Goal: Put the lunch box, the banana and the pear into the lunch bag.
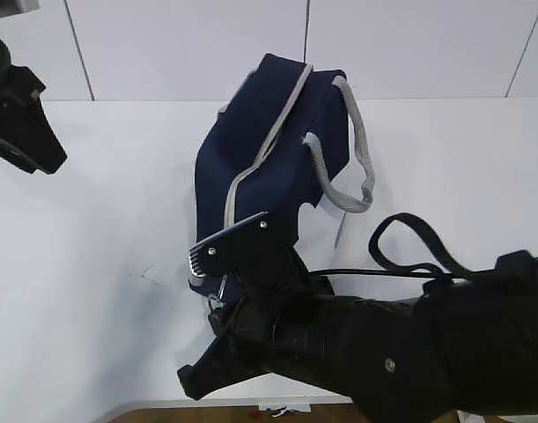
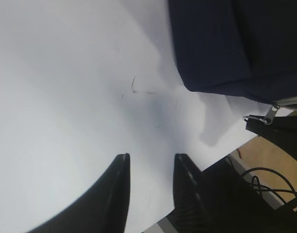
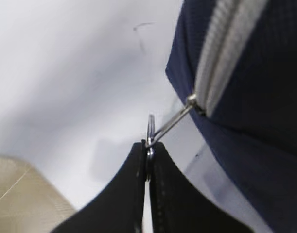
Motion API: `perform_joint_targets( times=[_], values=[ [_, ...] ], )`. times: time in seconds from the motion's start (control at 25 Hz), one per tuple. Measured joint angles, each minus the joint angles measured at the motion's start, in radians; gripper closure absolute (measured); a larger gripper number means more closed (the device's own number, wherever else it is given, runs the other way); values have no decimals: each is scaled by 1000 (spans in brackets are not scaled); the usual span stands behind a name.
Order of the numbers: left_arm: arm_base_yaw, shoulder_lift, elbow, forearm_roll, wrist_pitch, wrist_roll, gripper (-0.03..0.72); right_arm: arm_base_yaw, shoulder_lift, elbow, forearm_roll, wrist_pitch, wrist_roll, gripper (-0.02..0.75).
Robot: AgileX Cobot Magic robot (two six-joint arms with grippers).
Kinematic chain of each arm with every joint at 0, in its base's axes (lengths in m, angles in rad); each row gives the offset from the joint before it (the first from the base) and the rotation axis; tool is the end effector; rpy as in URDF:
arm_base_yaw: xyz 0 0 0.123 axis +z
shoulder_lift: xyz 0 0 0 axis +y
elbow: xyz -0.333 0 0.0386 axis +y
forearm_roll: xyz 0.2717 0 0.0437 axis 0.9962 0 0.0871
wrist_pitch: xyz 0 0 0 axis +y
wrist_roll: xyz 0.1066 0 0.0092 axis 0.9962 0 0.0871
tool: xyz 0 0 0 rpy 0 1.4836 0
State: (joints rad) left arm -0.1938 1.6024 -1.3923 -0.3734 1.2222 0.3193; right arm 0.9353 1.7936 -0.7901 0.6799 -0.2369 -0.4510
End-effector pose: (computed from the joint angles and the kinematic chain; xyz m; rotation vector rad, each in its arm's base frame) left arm 0.3350 -0.1032 0.3433 0.6008 2.7891 -0.5056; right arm 0.2340 0.2907 0.1629 -0.7479 2.2053 0.4206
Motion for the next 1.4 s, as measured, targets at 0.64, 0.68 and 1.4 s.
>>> perform_joint_targets(
  times=[0.64, 0.68, 1.4],
  values=[
    [0, 0, 0, -2, 0, 0, 454, -1, -177, 2, 30, 102, -19, 747],
    [0, 0, 0, -2, 0, 0, 454, -2, -186, 2, 41, 104, -25, 747],
    [0, 0, 0, -10, 0, 0, 454, -2, -209, -89, 369, 128, -412, 747]
  ],
)
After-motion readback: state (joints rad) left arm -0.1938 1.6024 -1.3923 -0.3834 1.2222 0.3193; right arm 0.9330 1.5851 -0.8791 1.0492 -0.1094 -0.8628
